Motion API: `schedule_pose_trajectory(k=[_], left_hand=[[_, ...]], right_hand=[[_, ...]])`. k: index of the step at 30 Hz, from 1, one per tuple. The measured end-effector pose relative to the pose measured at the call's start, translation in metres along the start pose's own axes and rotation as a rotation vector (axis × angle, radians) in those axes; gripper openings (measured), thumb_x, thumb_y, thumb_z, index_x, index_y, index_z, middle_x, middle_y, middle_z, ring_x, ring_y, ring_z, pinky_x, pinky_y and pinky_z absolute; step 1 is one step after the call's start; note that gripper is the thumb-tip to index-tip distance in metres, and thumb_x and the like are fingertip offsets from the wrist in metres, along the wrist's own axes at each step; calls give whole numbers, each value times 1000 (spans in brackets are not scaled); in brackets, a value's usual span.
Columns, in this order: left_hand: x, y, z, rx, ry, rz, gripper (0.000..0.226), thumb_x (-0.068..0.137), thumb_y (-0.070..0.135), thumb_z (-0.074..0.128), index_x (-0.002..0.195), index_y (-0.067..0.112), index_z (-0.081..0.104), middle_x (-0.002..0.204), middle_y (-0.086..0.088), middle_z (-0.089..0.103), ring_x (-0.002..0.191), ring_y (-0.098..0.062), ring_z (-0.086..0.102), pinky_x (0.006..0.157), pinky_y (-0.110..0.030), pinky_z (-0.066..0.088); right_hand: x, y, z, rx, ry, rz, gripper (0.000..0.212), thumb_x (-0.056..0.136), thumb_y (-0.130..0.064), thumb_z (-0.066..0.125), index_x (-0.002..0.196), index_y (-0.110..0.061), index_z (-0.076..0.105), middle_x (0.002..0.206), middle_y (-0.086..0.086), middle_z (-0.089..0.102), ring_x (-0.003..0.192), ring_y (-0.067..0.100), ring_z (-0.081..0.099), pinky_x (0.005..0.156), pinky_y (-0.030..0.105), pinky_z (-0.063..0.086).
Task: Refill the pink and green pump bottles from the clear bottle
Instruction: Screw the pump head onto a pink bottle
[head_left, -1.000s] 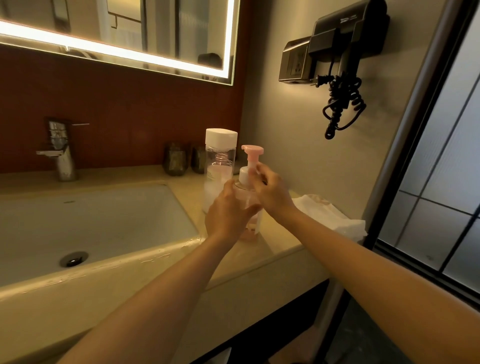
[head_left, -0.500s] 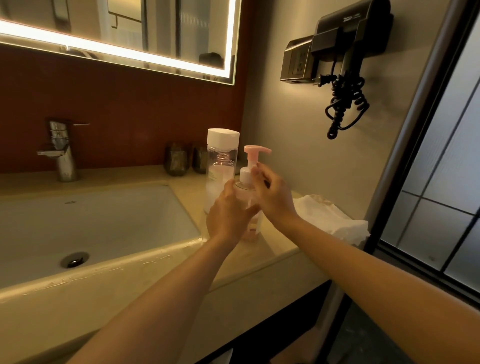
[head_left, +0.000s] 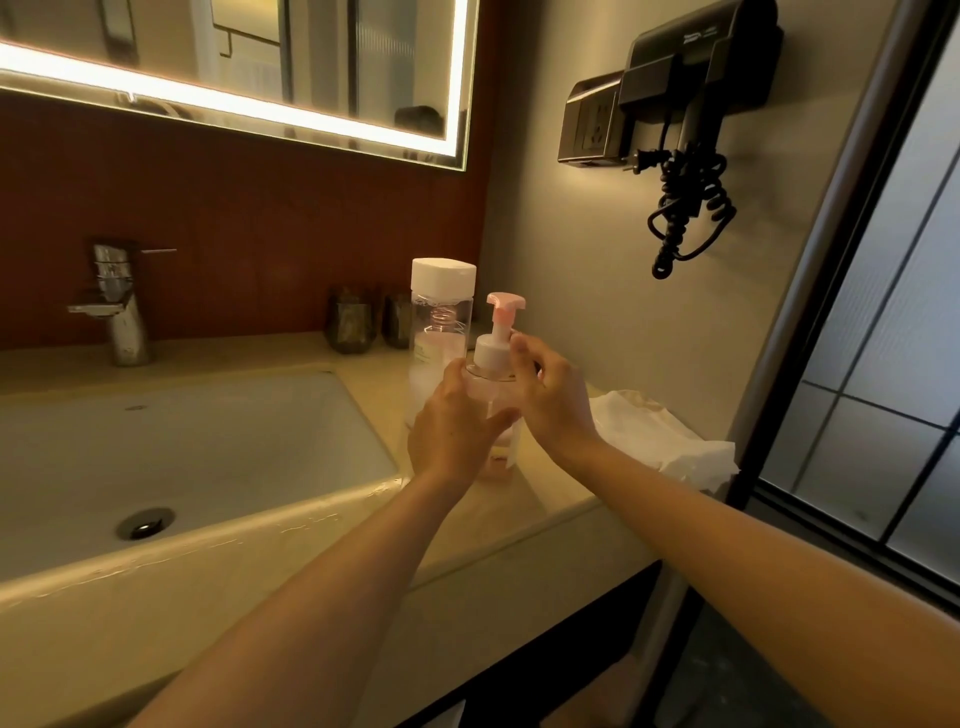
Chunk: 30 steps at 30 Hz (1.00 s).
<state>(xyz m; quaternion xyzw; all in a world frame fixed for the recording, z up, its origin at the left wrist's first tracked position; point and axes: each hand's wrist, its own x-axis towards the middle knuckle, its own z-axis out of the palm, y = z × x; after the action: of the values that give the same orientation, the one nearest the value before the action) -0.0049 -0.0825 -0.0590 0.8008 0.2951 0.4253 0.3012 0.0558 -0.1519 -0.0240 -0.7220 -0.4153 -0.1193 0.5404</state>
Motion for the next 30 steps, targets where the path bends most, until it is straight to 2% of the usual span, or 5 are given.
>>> schedule_pose_trajectory(k=[4, 10, 17, 22, 30], left_hand=[[0, -2, 1, -14, -1, -8, 74, 74, 47, 71, 135, 22, 36, 127, -2, 57, 108, -23, 59, 84, -35, 51], [0, -2, 2, 18, 15, 3, 75, 75, 50, 68, 136, 22, 35, 129, -2, 56, 110, -23, 59, 85, -33, 51], [4, -5, 3, -8, 22, 7, 74, 74, 49, 69, 135, 22, 36, 128, -2, 57, 109, -23, 59, 84, -33, 51], [4, -6, 5, 18, 34, 1, 72, 76, 47, 68, 136, 23, 35, 125, -2, 59, 104, -23, 62, 84, -34, 53], [11, -29, -13, -57, -40, 68, 82, 70, 49, 71, 138, 24, 32, 129, 1, 53, 96, -21, 60, 80, -38, 54]], right_hand=[[12, 3, 0, -102, 103, -31, 33, 93, -35, 49, 116, -13, 58, 114, 5, 64, 95, 16, 59, 87, 38, 54], [24, -4, 9, 100, -274, 147, 50, 96, -41, 37, 142, -20, 33, 139, 4, 46, 123, 24, 49, 101, 41, 44], [6, 2, 6, -4, 79, 13, 39, 94, -41, 43, 122, -17, 55, 118, 2, 63, 100, 18, 61, 89, 39, 54], [22, -3, 15, -61, -207, 91, 58, 88, -37, 58, 137, -18, 35, 136, 4, 49, 117, 24, 53, 98, 39, 45], [40, 13, 21, -95, -129, 119, 52, 86, -35, 63, 130, -15, 43, 128, 5, 55, 113, 23, 55, 97, 36, 44]])
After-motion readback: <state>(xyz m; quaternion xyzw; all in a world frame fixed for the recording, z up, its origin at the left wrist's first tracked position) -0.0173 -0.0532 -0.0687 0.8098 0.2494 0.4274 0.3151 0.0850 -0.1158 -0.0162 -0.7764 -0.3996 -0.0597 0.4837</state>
